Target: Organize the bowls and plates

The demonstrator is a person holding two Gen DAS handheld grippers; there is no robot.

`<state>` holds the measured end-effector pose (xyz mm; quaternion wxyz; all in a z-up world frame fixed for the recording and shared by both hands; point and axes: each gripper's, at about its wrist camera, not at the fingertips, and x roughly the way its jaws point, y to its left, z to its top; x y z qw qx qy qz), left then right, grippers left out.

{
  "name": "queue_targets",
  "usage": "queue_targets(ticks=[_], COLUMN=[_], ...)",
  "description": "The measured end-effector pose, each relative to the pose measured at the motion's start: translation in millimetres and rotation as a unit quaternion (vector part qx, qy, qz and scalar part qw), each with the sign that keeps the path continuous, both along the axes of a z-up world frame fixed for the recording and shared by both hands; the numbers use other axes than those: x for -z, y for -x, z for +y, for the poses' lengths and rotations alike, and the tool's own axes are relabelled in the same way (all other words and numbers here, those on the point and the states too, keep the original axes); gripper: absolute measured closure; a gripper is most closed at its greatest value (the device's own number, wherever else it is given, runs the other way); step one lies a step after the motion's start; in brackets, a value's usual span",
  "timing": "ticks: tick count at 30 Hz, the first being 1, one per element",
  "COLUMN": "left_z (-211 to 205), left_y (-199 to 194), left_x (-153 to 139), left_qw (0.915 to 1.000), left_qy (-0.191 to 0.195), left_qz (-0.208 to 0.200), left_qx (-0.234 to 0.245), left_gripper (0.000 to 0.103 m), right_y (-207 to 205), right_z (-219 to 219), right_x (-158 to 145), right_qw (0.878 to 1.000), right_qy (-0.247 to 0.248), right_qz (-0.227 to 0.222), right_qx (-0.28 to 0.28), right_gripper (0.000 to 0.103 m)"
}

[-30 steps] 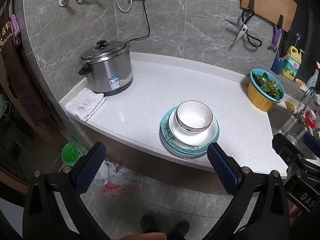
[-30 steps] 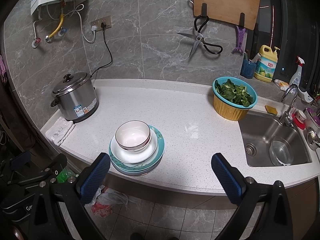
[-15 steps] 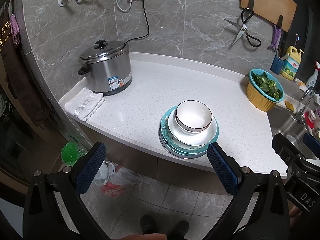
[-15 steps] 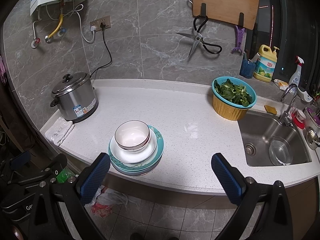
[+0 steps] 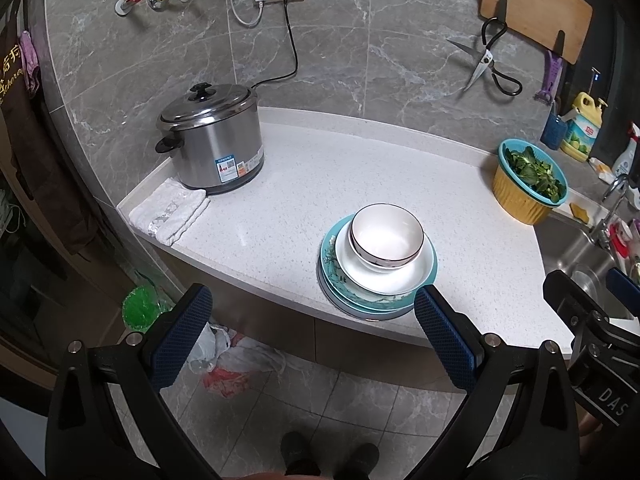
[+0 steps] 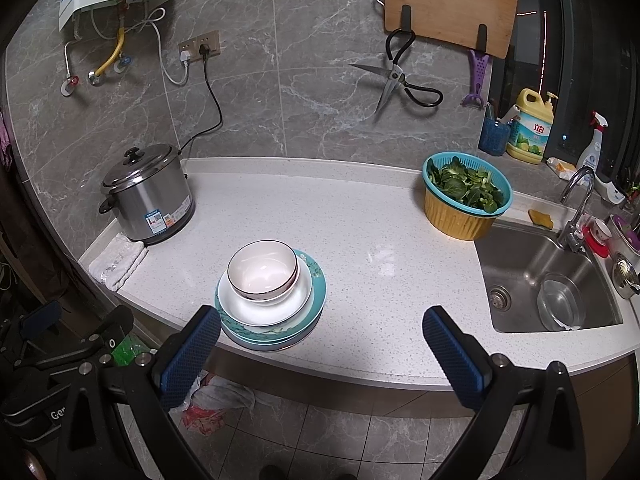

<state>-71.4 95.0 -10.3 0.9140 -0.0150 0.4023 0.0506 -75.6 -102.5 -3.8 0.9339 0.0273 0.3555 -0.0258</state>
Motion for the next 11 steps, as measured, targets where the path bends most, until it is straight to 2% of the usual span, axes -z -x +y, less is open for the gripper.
queue_targets(ticks=[11], left_z=[0.0], left_y=[-4.1], left_x=[-1.3], left_qw=[0.9999], left_qy=[0.004], left_qz=[-0.003], left_qx=[0.009], left_gripper=[0.0], right_y=[-0.2], right_z=[-1.1], right_x=[0.4], right_qw=[1.0], right_qy=[0.0], right_qz=[0.001], right_qx=[0.001], right_gripper=[0.0])
